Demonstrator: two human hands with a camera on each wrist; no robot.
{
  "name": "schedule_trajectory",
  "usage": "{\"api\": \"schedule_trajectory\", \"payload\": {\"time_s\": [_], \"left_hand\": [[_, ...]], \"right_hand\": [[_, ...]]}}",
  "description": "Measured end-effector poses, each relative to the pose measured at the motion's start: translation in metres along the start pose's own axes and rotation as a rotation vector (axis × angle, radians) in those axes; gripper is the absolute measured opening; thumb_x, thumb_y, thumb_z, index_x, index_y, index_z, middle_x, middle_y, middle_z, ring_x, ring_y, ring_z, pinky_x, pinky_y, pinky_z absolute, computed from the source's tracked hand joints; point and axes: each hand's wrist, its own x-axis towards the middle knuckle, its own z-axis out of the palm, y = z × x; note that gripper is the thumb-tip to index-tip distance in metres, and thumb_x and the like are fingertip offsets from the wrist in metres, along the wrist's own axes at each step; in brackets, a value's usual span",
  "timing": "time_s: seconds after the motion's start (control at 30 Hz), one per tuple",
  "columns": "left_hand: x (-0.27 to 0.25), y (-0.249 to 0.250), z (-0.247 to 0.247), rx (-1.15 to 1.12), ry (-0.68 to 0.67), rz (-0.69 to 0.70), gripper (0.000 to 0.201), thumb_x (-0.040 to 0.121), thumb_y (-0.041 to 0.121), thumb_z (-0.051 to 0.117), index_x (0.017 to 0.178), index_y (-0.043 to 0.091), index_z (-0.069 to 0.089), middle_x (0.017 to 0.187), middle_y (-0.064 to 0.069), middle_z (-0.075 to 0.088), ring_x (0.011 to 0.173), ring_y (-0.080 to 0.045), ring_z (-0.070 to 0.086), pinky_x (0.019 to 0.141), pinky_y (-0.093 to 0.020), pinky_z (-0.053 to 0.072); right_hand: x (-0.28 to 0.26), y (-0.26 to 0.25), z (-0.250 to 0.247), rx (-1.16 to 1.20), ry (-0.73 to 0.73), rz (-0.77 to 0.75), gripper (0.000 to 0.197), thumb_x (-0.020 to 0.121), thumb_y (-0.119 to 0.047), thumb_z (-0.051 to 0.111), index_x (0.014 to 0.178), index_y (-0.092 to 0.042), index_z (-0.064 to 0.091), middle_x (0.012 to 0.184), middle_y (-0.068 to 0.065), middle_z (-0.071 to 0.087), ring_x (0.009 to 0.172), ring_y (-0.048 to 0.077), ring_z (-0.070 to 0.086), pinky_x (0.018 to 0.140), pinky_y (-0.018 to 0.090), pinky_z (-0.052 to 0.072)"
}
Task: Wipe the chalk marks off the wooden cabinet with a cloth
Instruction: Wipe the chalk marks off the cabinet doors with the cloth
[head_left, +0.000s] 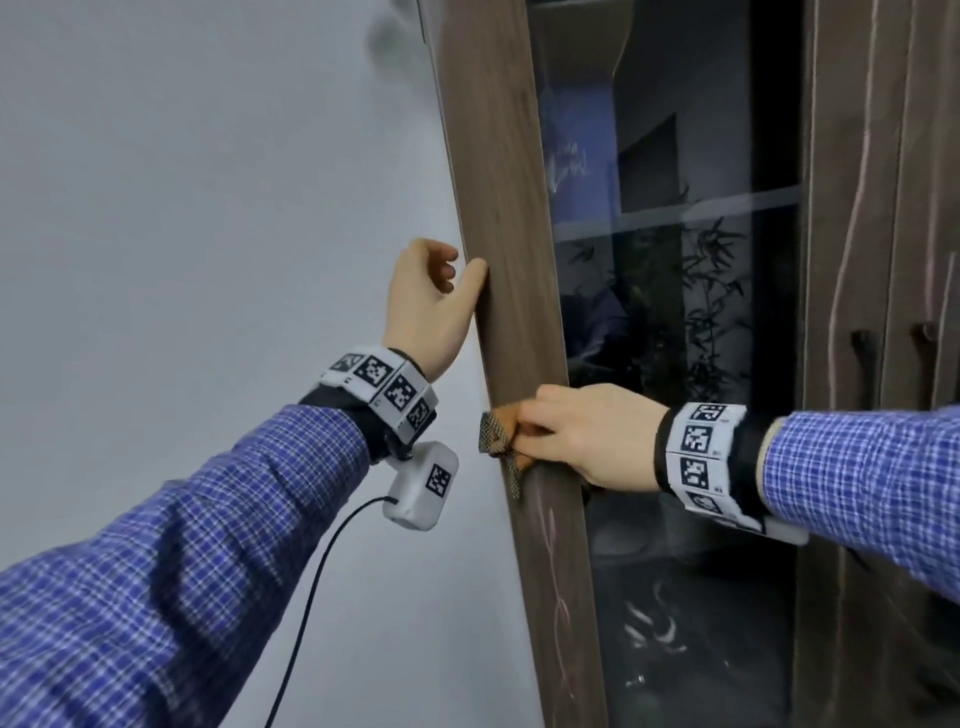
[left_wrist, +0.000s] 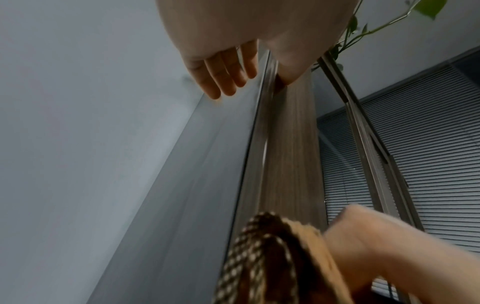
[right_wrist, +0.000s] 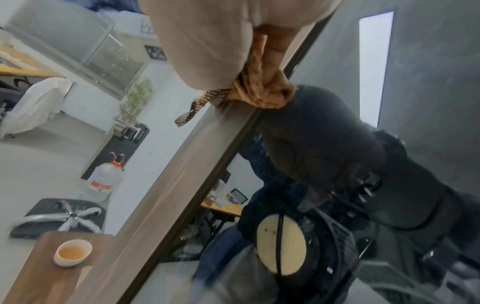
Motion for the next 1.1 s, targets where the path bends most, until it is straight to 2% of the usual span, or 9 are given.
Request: {"api": "schedule_trajectory", "payload": {"time_s": [0.1, 0.3, 0.43, 0.57, 0.73, 0.83, 0.93, 1.0, 1.1], "left_hand": [[-0.015, -0.014, 0.002, -0.007, -0.031, -0.048, 0.031, 0.089, 0.041, 0.069, 0.106, 0.018, 0.056, 0.100, -0.004, 0.062, 0.081, -0.012, 0.057, 0.075, -0.025, 0.046], [-0.026, -0.022, 0.010, -0.069, -0.026, -0.131, 0.038, 0.087, 0.048, 0.067, 0.103, 0.016, 0.055, 0.104, -0.013, 0.066, 0.088, -0.020, 0.066, 0.083, -0.042, 0.059], [-0.042, -0.034, 0.022, -0.077, -0.007, -0.160, 0.034, 0.094, 0.044, 0.066, 0.103, 0.013, 0.053, 0.091, 0.002, 0.058, 0.077, -0.007, 0.057, 0.075, -0.025, 0.052], [-0.077, -0.059, 0.033, -0.083, -0.036, -0.146, 0.033, 0.093, 0.043, 0.067, 0.105, 0.016, 0.052, 0.096, 0.001, 0.056, 0.078, -0.005, 0.053, 0.071, -0.017, 0.047], [-0.129, -0.104, 0.034, -0.044, -0.159, -0.204, 0.046, 0.085, 0.056, 0.066, 0.108, 0.019, 0.052, 0.103, -0.006, 0.059, 0.083, -0.013, 0.054, 0.075, -0.030, 0.051], [-0.155, -0.119, 0.032, 0.035, -0.248, -0.213, 0.051, 0.084, 0.061, 0.064, 0.112, 0.020, 0.051, 0.107, -0.002, 0.059, 0.088, -0.014, 0.056, 0.078, -0.031, 0.052], [-0.167, -0.126, 0.030, 0.077, -0.292, -0.216, 0.054, 0.082, 0.064, 0.062, 0.112, 0.020, 0.051, 0.105, 0.001, 0.057, 0.087, -0.012, 0.055, 0.077, -0.027, 0.048], [-0.170, -0.129, 0.030, 0.085, -0.300, -0.215, 0.053, 0.083, 0.064, 0.062, 0.110, 0.020, 0.050, 0.100, 0.002, 0.058, 0.084, -0.012, 0.055, 0.075, -0.027, 0.048], [-0.183, -0.134, 0.033, 0.102, -0.343, -0.231, 0.044, 0.089, 0.055, 0.065, 0.102, 0.017, 0.047, 0.082, 0.003, 0.055, 0.069, -0.008, 0.051, 0.068, -0.031, 0.048]], "right_hand": [[0.004, 0.005, -0.006, -0.036, -0.021, -0.024, 0.040, 0.072, -0.008, 0.066, 0.111, -0.017, 0.065, 0.107, 0.005, 0.055, 0.090, 0.023, 0.049, 0.046, 0.031, 0.046], [0.029, 0.032, -0.040, -0.001, 0.184, 0.184, 0.033, 0.083, -0.008, 0.057, 0.114, -0.015, 0.064, 0.104, 0.011, 0.053, 0.091, 0.029, 0.048, 0.052, 0.034, 0.044], [0.016, 0.006, -0.009, 0.036, 0.176, 0.138, 0.033, 0.082, -0.009, 0.059, 0.113, -0.013, 0.066, 0.104, 0.011, 0.055, 0.090, 0.028, 0.049, 0.054, 0.029, 0.033], [-0.006, -0.033, 0.039, 0.113, 0.084, 0.062, 0.038, 0.080, -0.006, 0.059, 0.117, -0.016, 0.063, 0.111, 0.008, 0.056, 0.092, 0.025, 0.047, 0.049, 0.030, 0.041], [-0.046, -0.088, 0.097, 0.136, -0.057, -0.037, 0.034, 0.076, -0.006, 0.053, 0.107, -0.012, 0.065, 0.102, 0.005, 0.054, 0.086, 0.022, 0.048, 0.048, 0.033, 0.046], [-0.065, -0.114, 0.117, 0.150, -0.119, -0.036, 0.039, 0.072, -0.007, 0.058, 0.110, -0.013, 0.066, 0.104, 0.004, 0.058, 0.089, 0.021, 0.052, 0.053, 0.031, 0.050], [-0.066, -0.114, 0.114, 0.142, -0.104, -0.019, 0.039, 0.070, -0.006, 0.067, 0.108, -0.012, 0.067, 0.098, 0.004, 0.059, 0.084, 0.021, 0.054, 0.048, 0.030, 0.045], [-0.063, -0.107, 0.110, 0.130, -0.049, 0.018, 0.040, 0.071, -0.006, 0.061, 0.110, -0.010, 0.066, 0.096, 0.006, 0.058, 0.082, 0.023, 0.053, 0.046, 0.029, 0.038], [-0.062, -0.109, 0.115, 0.162, 0.017, 0.067, 0.045, 0.073, -0.005, 0.052, 0.116, -0.007, 0.064, 0.101, 0.009, 0.058, 0.087, 0.025, 0.050, 0.051, 0.032, 0.044]]}}
